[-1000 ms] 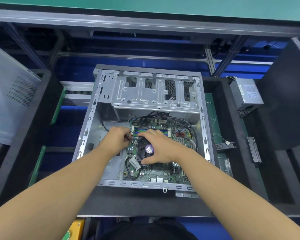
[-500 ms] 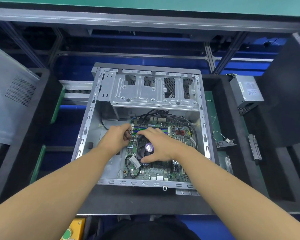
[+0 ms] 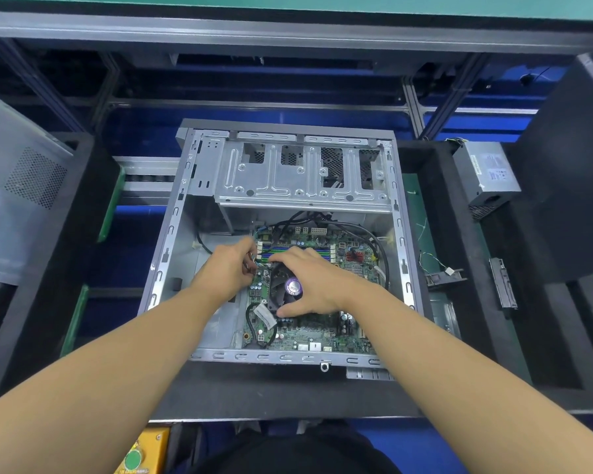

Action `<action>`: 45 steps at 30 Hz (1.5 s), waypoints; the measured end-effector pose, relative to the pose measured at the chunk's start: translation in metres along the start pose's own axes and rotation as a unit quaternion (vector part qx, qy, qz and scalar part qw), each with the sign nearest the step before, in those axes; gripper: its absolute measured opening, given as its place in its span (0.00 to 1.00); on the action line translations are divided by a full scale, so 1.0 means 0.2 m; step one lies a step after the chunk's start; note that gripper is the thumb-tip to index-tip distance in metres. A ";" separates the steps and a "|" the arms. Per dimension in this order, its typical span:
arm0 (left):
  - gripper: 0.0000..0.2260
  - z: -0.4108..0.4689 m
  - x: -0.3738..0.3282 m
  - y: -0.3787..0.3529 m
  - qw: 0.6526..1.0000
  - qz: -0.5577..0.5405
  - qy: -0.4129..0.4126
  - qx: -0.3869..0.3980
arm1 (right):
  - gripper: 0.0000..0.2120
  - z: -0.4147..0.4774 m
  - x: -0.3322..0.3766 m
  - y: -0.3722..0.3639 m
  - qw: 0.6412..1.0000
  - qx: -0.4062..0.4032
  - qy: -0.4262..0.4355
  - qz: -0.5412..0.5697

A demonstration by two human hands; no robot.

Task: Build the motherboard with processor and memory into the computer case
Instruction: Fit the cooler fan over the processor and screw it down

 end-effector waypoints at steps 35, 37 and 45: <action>0.10 0.02 -0.05 0.08 0.997 0.061 -0.031 0.027 | 0.48 0.00 0.00 0.00 1.000 0.002 -0.002 0.001; 0.09 0.02 -0.05 0.08 0.998 0.047 -0.027 0.018 | 0.49 0.00 0.00 -0.01 1.000 0.003 -0.002 0.002; 0.08 0.04 -0.05 0.05 0.993 0.101 -0.049 0.032 | 0.49 0.02 -0.01 -0.02 1.000 -0.001 0.001 -0.004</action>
Point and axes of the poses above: each hand's wrist, its own z-axis towards the middle knuckle, its own y-axis out of the back of the hand, x = y × z, the point moved 2 cm from there along z, towards the middle knuckle, and after that the axes turned 3 degrees about -y, right-handed, at the moved point
